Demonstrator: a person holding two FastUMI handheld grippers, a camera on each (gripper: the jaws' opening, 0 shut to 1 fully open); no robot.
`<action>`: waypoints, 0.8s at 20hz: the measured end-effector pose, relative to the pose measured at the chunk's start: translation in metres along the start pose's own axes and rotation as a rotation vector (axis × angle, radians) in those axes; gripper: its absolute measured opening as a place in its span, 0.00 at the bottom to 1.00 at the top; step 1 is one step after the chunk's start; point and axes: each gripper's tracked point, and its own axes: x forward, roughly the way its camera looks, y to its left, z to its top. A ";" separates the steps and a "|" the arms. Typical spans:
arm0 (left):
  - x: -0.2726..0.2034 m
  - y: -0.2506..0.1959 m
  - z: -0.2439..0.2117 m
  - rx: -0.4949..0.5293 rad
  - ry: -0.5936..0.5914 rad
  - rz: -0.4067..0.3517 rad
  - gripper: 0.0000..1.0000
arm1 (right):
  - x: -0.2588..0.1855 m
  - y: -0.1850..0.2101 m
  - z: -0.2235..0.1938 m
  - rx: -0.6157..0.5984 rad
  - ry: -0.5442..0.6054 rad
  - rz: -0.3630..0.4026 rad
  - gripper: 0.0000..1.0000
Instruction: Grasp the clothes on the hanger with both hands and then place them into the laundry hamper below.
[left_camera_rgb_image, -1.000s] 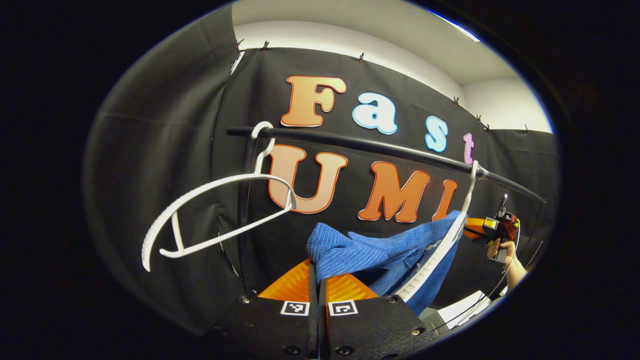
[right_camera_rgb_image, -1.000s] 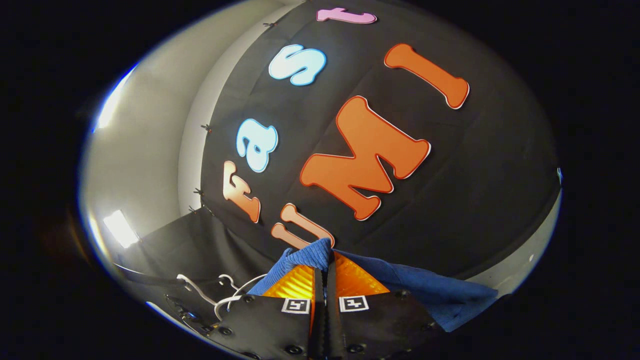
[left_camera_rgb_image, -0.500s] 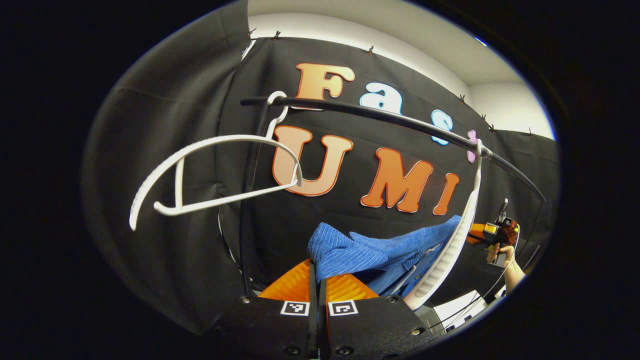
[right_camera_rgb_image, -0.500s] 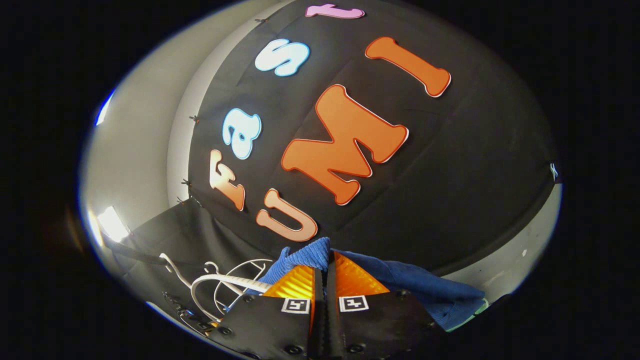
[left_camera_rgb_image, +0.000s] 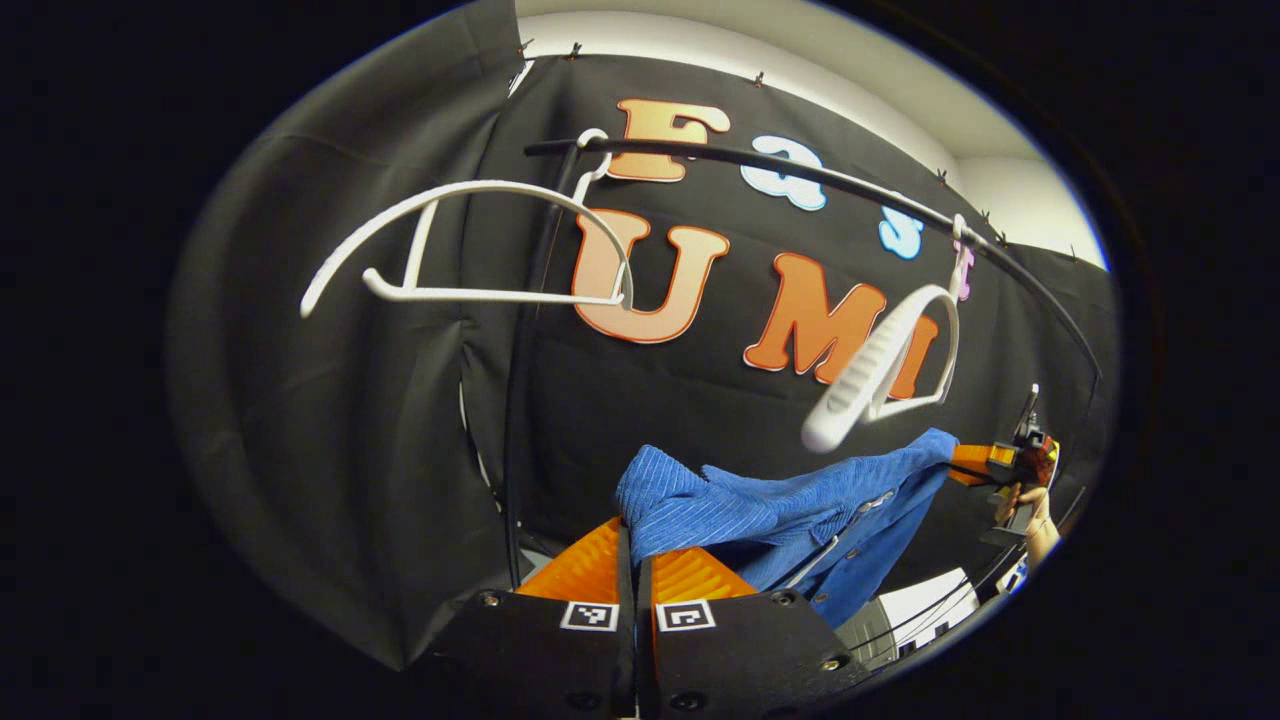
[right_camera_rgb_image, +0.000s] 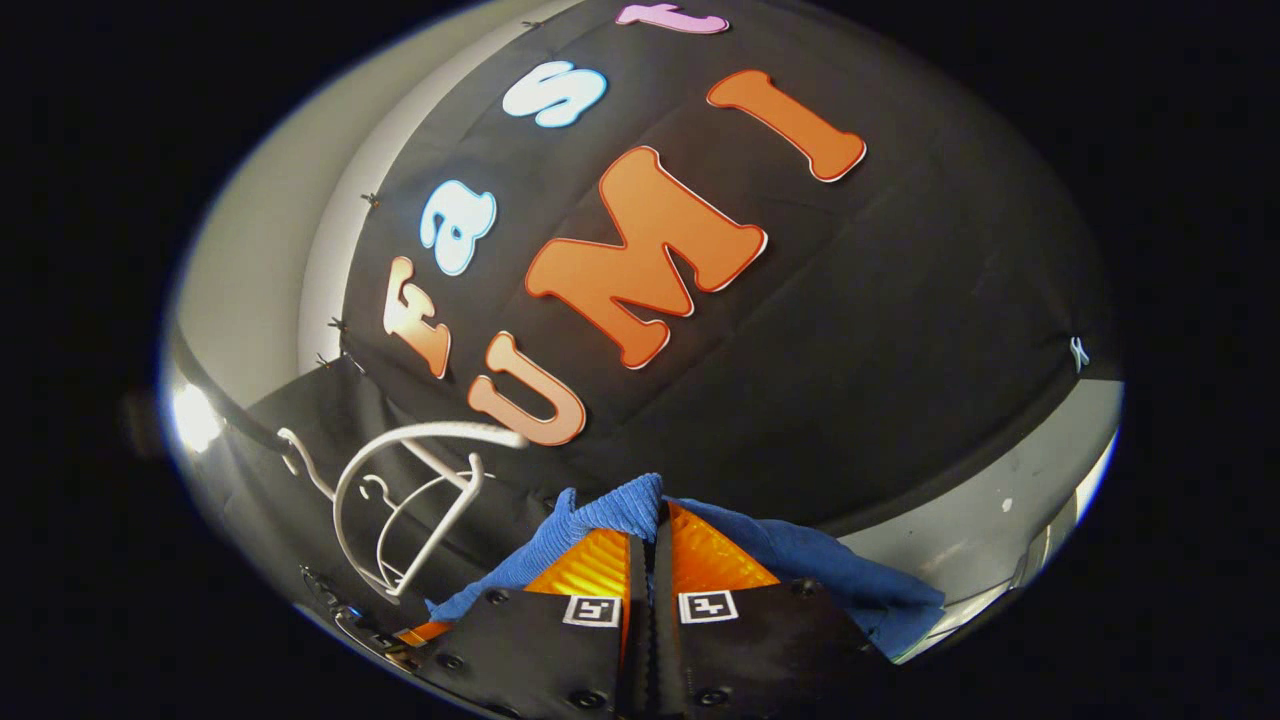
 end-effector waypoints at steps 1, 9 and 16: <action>0.002 -0.001 -0.006 0.004 0.007 0.011 0.00 | -0.005 -0.005 -0.007 -0.017 0.005 -0.018 0.08; 0.005 -0.016 -0.060 0.034 0.080 0.055 0.01 | -0.033 -0.038 -0.052 -0.080 0.029 -0.143 0.08; 0.007 -0.060 -0.094 0.019 0.128 -0.005 0.00 | -0.050 -0.039 -0.091 -0.162 0.040 -0.206 0.08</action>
